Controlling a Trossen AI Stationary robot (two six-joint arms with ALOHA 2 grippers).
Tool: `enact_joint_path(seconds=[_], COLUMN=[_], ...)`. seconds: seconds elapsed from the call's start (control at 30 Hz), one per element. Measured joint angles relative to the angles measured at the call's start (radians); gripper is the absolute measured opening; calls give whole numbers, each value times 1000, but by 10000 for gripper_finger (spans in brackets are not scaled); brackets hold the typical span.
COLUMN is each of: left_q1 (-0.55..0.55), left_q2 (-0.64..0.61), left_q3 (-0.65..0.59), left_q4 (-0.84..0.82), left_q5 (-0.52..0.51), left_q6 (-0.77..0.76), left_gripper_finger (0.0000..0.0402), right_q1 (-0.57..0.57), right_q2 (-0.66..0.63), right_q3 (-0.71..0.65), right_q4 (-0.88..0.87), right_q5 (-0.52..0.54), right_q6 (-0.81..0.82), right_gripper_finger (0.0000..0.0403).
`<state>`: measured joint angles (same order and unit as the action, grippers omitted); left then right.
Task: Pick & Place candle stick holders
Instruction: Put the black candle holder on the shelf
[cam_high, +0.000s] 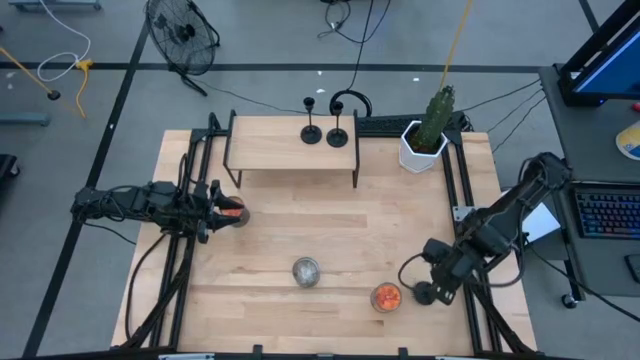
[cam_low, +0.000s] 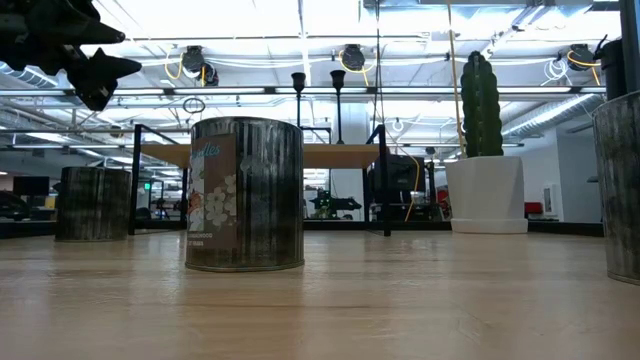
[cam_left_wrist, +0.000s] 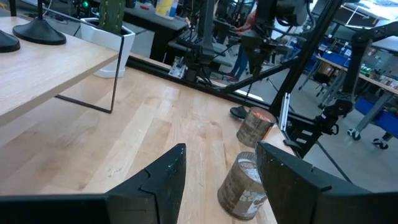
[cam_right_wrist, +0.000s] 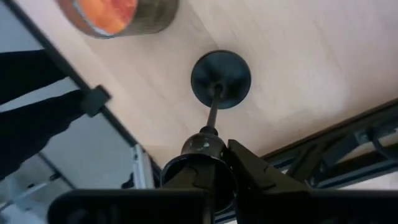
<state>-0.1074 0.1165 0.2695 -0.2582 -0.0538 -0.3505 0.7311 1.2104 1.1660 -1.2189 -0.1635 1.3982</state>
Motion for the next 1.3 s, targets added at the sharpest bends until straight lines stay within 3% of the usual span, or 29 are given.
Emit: enact_joint_path(seconds=[0.17,0.37,0.57,0.73,1.1,1.3], left_q1=[0,0,0,0,0,0], left_q2=[0,0,0,0,0,0], left_q3=[0,0,0,0,0,0], left_q4=[0,-1,-1,-1,-1,-2], left_q5=[0,-1,-1,-1,1,1], left_q6=[-19,5,7,7,27,24], left_gripper_finger=[200,200,200,200,200,200], right_q1=[-76,-150,-233,-315,-492,-587], right_q2=[-22,-23,-21,2,105,170], right_q3=[3,69,174,249,322,408], right_q4=[-40,-215,-308,-293,-16,2], right_q5=[3,8,105,168,161,139], right_q6=[-57,-133,-203,-288,-639,-765], right_gripper_finger=[14,14,14,14,14,14])
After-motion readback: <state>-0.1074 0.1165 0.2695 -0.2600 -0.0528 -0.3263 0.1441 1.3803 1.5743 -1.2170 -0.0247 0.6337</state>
